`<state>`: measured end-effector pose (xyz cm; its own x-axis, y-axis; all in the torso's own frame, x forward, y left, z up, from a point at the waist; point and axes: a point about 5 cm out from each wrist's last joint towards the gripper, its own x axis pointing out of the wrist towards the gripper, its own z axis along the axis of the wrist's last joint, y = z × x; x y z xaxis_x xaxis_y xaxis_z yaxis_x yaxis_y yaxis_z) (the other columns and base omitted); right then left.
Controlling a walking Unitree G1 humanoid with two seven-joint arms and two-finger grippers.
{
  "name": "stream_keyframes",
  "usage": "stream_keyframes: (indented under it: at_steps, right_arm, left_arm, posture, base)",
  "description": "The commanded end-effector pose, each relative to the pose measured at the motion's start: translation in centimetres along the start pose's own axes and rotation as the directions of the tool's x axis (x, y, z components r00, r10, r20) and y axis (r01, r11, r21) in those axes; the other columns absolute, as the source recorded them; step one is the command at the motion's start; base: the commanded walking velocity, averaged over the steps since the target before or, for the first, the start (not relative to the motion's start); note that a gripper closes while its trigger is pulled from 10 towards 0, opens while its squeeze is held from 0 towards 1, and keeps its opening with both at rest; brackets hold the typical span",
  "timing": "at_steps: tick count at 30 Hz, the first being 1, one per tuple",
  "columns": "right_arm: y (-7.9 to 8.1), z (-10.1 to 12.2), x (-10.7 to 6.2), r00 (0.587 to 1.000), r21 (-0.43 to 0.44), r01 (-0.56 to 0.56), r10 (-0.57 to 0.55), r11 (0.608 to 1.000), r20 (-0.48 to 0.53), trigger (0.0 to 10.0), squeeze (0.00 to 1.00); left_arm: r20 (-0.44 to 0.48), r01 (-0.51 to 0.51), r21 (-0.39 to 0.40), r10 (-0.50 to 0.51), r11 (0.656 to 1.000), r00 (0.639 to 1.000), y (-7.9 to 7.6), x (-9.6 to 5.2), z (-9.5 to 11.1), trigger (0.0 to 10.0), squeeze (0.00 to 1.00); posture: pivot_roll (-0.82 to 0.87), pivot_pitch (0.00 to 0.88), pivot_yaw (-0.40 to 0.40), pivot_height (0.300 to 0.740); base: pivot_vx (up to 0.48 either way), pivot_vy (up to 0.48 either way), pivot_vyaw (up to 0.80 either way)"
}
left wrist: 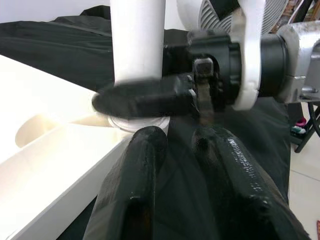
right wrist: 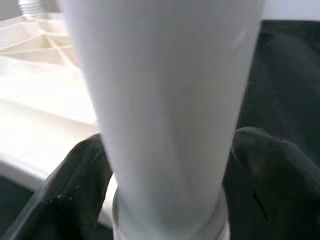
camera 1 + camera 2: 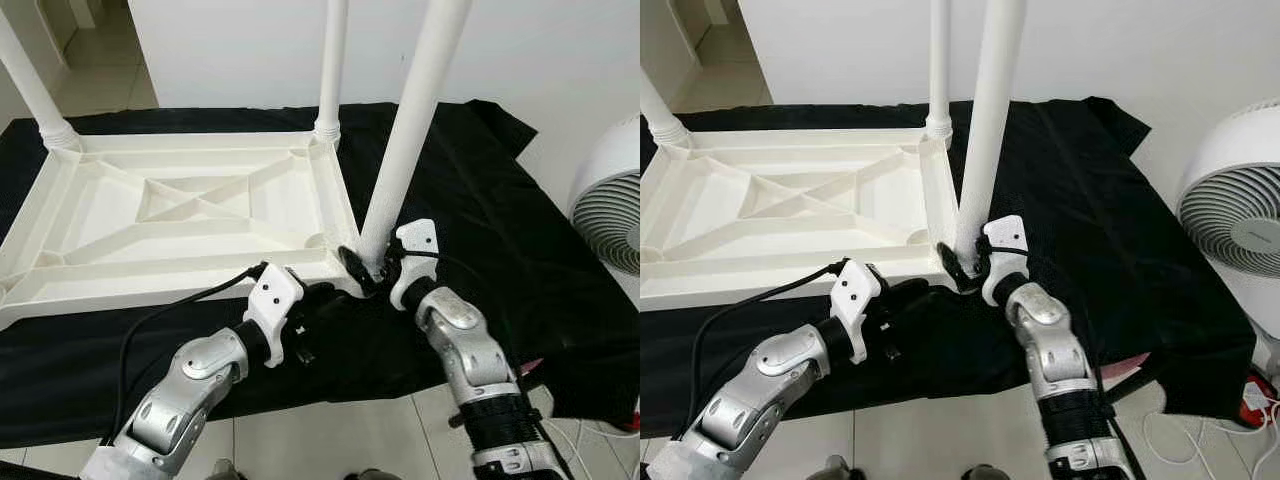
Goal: Building children table
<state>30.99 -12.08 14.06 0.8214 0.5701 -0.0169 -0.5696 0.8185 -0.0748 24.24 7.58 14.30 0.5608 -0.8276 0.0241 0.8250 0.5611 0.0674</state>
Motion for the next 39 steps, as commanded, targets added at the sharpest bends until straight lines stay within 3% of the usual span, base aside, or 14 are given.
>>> stream_keyframes:
  at_steps: [1,3,6,12,17,18,19,20,21,30,31,32,33,39]
  right_arm:
    - [0.1,0.1,0.1,0.996,-0.033,-0.088,0.089,0.996,0.007,10.0,0.00]
    - [-0.5,0.3,0.1,0.988,-0.077,-0.151,0.152,0.986,0.007,10.0,0.00]
    - [-0.6,0.4,0.2,0.987,-0.084,-0.159,0.160,0.984,0.007,10.0,0.00]
    - [-1.6,0.6,2.0,0.956,-0.140,-0.292,0.290,0.946,-0.032,10.0,0.00]
    - [-1.8,0.4,2.2,0.950,-0.156,-0.313,0.308,0.937,-0.053,10.0,0.00]
    - [-1.9,0.2,2.3,0.946,-0.156,-0.325,0.318,0.933,-0.067,4.8,0.00]
    - [-1.9,-0.1,2.4,0.941,-0.155,-0.339,0.329,0.928,-0.082,3.0,0.00]
    - [-1.9,-0.1,2.4,0.941,-0.155,-0.339,0.329,0.928,-0.082,3.0,0.00]
    - [-1.9,-0.5,2.4,0.935,-0.150,-0.353,0.342,0.923,-0.094,0.0,0.00]
    - [-2.3,-1.1,2.3,0.926,-0.145,-0.376,0.365,0.915,-0.098,0.0,0.00]
    - [-2.6,-0.9,2.3,0.935,-0.150,-0.352,0.341,0.924,-0.093,3.1,0.00]
    - [-2.6,-0.9,2.3,0.935,-0.150,-0.352,0.341,0.924,-0.093,3.1,0.00]
    - [-2.8,-0.8,2.4,0.946,-0.148,-0.323,0.313,0.935,-0.086,10.0,0.00]
    - [-3.1,-1.0,2.5,0.979,-0.152,-0.198,0.188,0.968,-0.079,10.0,0.00]
  left_arm:
    - [-0.017,0.074,-0.005,-0.074,0.997,0.997,-0.1,-0.1,-0.2,10.0,0.00]
    - [-0.017,0.076,-0.001,-0.076,0.997,0.997,-0.1,-0.1,-0.1,10.0,0.00]
    - [-0.017,0.076,-0.001,-0.076,0.997,0.997,-0.1,-0.1,-0.1,10.0,0.00]
    - [-0.014,0.084,0.009,-0.083,0.996,0.996,0.2,0.2,0.2,10.0,0.00]
    - [-0.014,0.085,0.012,-0.085,0.996,0.996,0.3,0.2,0.2,10.0,0.00]
    - [-0.014,0.086,0.013,-0.086,0.996,0.996,0.3,0.2,0.2,10.0,0.00]
    - [-0.015,0.086,0.014,-0.086,0.996,0.996,0.3,0.2,0.2,10.0,0.00]
    - [-0.015,0.086,0.014,-0.086,0.996,0.996,0.3,0.2,0.2,10.0,0.00]
    - [-0.015,0.086,0.016,-0.086,0.996,0.996,0.4,0.2,0.2,10.0,0.00]
    - [-0.015,0.085,0.020,-0.085,0.996,0.996,0.5,0.1,0.3,10.0,0.00]
    - [-0.014,0.086,0.020,-0.086,0.996,0.996,0.4,0.2,0.4,10.0,0.00]
    - [-0.014,0.086,0.020,-0.086,0.996,0.996,0.4,0.2,0.4,10.0,0.00]
    - [-0.012,0.087,0.020,-0.087,0.996,0.996,0.4,0.2,0.4,10.0,0.00]
    - [-0.010,0.091,0.016,-0.091,0.996,0.996,0.2,0.2,0.4,10.0,0.00]
  posture:
    - [-0.03,0.065,-0.003,0.740]
    - [-0.03,0.065,-0.003,0.740]
    - [-0.03,0.065,-0.003,0.740]
    - [-0.03,0.054,0.016,0.740]
    - [-0.03,0.054,0.016,0.740]
    - [-0.03,0.054,0.016,0.740]
    - [-0.02,0.049,0.019,0.740]
    - [-0.02,0.049,0.019,0.740]
    - [-0.02,0.049,0.019,0.740]
    - [-0.02,0.049,0.021,0.740]
    - [-0.03,0.052,0.023,0.740]
    - [-0.03,0.052,0.023,0.740]
    - [-0.03,0.052,0.023,0.740]
    - [-0.03,0.064,0.019,0.740]
  base:
    - [0.000,0.000,0.00]
    - [0.000,0.000,0.00]
    - [0.000,0.000,0.00]
    - [0.000,0.000,0.00]
    - [0.000,0.000,0.00]
    - [0.000,0.000,0.00]
    - [0.000,0.000,0.00]
    - [0.000,0.000,0.00]
    - [0.000,0.000,0.00]
    - [0.000,0.000,0.00]
    - [0.000,0.000,0.00]
    - [0.000,0.000,0.00]
    - [0.000,0.000,0.00]
    - [0.000,0.000,0.00]
